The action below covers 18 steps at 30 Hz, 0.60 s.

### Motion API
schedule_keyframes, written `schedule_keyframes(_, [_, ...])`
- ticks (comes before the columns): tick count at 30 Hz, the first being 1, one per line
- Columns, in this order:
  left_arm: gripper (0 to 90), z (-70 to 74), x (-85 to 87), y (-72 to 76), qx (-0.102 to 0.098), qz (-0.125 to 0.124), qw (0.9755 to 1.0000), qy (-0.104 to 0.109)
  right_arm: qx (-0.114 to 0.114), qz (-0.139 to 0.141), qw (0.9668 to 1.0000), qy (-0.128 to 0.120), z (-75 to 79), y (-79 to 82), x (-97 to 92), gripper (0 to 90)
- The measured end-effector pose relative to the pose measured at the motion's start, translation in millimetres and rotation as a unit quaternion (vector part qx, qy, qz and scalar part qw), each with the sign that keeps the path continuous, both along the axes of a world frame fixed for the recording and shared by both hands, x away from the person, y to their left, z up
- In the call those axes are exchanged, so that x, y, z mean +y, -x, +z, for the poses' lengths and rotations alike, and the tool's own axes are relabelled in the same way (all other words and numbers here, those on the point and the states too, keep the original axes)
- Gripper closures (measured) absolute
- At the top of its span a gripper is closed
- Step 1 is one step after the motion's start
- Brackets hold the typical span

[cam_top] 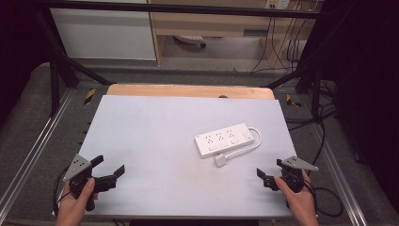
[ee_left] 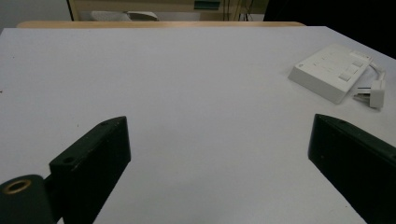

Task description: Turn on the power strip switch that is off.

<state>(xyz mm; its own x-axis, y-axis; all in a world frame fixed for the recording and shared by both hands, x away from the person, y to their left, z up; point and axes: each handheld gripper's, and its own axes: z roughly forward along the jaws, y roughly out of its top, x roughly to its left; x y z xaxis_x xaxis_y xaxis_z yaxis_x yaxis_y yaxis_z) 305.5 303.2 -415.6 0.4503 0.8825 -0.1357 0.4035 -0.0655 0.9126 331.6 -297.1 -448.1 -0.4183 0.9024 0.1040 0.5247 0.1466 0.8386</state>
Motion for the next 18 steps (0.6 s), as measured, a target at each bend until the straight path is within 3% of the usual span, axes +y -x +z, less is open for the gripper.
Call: schedule_keyframes(18, [5.3,-4.6,-1.7,-1.4,0.009,-0.004,0.9999,-0.011,-0.003,-0.001,0.9998,-0.017,2.9,-1.8,-0.7,3.8])
